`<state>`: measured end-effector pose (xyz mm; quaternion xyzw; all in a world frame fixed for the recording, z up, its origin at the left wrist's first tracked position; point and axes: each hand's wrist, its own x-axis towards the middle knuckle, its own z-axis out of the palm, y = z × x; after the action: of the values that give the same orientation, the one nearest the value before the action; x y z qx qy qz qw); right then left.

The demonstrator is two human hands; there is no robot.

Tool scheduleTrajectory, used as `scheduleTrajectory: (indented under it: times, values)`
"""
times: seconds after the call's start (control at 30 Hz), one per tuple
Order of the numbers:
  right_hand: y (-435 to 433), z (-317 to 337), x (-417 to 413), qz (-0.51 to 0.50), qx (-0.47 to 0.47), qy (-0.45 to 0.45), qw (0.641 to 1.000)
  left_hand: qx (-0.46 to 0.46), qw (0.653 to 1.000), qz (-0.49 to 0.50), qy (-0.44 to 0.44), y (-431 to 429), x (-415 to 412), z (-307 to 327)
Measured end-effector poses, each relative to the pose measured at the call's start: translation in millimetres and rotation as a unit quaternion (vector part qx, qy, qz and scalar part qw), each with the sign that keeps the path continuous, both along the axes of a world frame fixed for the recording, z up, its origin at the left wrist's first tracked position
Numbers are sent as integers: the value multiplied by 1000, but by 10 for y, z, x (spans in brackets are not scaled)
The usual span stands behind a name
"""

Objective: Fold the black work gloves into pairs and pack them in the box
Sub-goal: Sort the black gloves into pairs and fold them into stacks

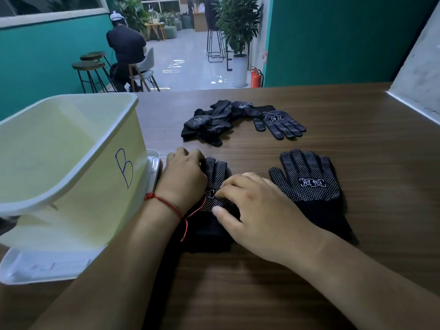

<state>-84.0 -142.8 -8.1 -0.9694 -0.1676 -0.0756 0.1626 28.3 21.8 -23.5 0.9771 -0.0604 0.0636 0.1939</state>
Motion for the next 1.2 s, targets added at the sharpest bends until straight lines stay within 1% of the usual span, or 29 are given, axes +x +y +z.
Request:
scheduleTrajectory:
  times: [0.1,0.17,0.27,0.47,0.6,0.7,0.83,0.9,0.97,1.03,1.1,1.2]
  values:
    - [-30,-14,31,-30,9,-4,1000,-75,995,-67,-5,-74,-11,-2]
    - [-53,-32,49,-49,-5,-1,999,-99,992,-78,-10,-95,3,-31]
    - [-64,-62,72,-64,-24,9,998,-80,994,-68,-27,-87,15,-76]
    - [-67,-94,94,-70,-46,20,996,-44,996,-70,-27,-85,0,-85]
    - [-72,-89,109,-69,-45,28,996,-15,998,-54,-36,-89,-33,-69]
    - [-77,-101,125,-57,-55,41,996,-16,998,-50,-37,-99,-38,-71]
    - [-85,-100,132,-55,-55,34,996,-31,998,-34,-35,-93,1,-107]
    - [-83,-106,133,-56,-54,36,996,-37,999,-29,-13,-110,16,-92]
    - [-90,-106,138,-51,-43,39,997,-49,999,-19,1,-136,6,-63]
    - [-113,-78,158,-53,-16,40,998,-53,998,-14,-16,-151,-20,-50]
    - [-163,-55,192,-74,1,26,997,-45,998,-15,-29,-153,-46,-31]
    - [-247,-37,238,-123,-14,15,992,-47,998,-13,-33,-141,-49,-10]
